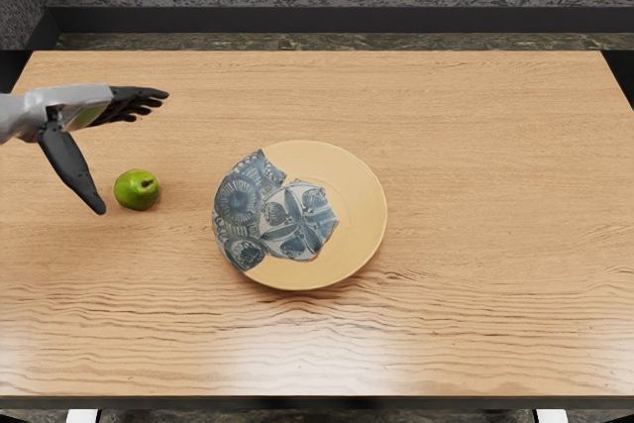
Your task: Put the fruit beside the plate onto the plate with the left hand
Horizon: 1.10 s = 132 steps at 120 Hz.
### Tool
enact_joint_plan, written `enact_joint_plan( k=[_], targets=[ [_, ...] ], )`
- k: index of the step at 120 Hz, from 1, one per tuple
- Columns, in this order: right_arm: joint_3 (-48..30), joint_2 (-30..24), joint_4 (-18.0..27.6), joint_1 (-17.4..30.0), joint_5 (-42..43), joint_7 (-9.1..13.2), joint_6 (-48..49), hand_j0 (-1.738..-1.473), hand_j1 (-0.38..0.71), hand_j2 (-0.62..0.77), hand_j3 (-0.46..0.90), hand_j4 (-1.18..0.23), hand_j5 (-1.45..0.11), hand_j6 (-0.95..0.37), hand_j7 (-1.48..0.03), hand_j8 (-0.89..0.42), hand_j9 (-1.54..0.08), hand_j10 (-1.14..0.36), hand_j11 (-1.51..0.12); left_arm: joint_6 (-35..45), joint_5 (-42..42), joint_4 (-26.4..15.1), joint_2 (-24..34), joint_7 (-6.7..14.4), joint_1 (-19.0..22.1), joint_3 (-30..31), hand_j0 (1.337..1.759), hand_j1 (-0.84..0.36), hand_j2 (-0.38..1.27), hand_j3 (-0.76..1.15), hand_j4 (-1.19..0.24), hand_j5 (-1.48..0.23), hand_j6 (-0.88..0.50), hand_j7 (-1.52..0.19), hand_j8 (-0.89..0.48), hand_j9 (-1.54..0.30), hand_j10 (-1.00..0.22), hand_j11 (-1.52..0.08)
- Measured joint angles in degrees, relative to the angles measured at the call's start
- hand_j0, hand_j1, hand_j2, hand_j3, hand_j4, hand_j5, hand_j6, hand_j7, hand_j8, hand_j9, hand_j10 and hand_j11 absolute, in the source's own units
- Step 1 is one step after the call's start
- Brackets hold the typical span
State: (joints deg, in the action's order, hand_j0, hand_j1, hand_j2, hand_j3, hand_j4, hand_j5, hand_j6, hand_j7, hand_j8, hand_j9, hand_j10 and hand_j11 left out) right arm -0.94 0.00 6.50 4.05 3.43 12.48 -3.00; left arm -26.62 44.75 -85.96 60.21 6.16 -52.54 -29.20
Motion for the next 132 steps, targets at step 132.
enact_joint_plan(
  k=[132],
  targets=[
    [0.0, 0.0, 0.0, 0.0, 0.0, 0.0, 0.0, -1.658, -0.35, 0.0, 0.0, 0.0, 0.0, 0.0, 0.0, 0.0, 0.0, 0.0, 0.0, 18.0, 23.5, 0.4, -15.9, 25.4, 0.3, 8.4, 1.658, 0.32, 0.01, 0.0, -0.03, -0.04, -0.03, -0.04, -0.03, -0.04, -0.03, -0.04]
  ],
)
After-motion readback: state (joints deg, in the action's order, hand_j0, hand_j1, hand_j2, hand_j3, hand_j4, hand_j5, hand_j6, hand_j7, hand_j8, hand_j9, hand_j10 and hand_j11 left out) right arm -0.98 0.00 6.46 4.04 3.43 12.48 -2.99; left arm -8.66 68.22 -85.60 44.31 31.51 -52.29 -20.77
